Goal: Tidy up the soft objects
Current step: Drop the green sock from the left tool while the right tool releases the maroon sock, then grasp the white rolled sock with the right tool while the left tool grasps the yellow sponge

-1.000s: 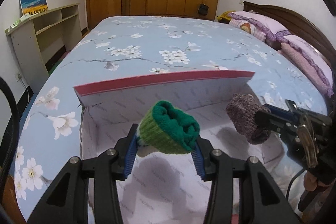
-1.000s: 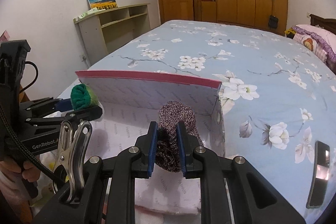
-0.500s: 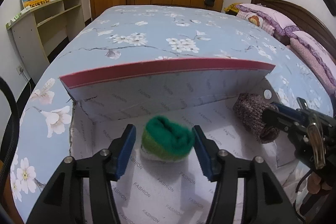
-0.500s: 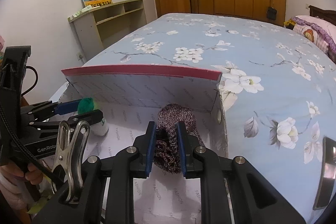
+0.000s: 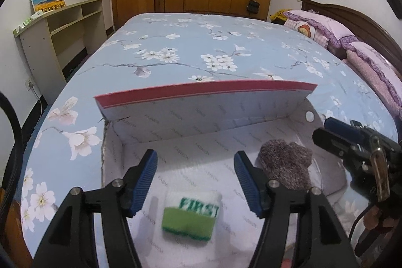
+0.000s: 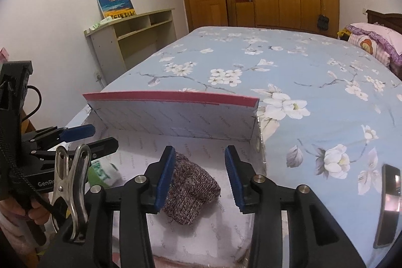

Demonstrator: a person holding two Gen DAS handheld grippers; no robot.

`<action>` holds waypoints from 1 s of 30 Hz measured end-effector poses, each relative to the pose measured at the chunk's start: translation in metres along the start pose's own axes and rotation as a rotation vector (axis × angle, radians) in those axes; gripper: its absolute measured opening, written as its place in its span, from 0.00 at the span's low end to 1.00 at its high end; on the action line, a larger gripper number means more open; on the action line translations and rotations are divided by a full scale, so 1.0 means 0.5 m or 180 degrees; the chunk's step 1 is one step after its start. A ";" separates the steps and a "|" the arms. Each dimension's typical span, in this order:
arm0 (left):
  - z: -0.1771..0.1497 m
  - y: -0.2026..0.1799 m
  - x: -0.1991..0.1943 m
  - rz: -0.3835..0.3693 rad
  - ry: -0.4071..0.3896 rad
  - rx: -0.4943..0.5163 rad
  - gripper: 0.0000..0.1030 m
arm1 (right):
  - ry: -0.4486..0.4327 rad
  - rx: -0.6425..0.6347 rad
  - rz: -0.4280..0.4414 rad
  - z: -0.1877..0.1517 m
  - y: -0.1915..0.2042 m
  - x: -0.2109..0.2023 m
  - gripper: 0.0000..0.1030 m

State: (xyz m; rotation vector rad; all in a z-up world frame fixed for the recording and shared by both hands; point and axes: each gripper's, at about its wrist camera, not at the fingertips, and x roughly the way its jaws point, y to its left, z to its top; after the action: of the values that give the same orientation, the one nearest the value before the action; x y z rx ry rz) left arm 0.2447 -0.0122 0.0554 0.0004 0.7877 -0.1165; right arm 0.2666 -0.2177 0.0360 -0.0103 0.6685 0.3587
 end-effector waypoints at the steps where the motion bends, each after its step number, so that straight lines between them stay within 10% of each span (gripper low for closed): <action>1: -0.002 -0.001 -0.009 -0.0002 -0.0010 -0.0004 0.65 | -0.0020 -0.0004 0.0004 0.000 0.001 -0.009 0.41; 30: -0.166 -0.010 -0.167 -0.0092 0.0142 -0.0293 0.65 | -0.0070 0.0090 -0.0090 -0.124 0.059 -0.158 0.41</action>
State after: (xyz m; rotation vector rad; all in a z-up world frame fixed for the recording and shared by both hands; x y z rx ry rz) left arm 0.1273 -0.0048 0.0561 -0.0960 0.8372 -0.1079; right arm 0.1620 -0.2229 0.0382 0.0110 0.6511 0.3218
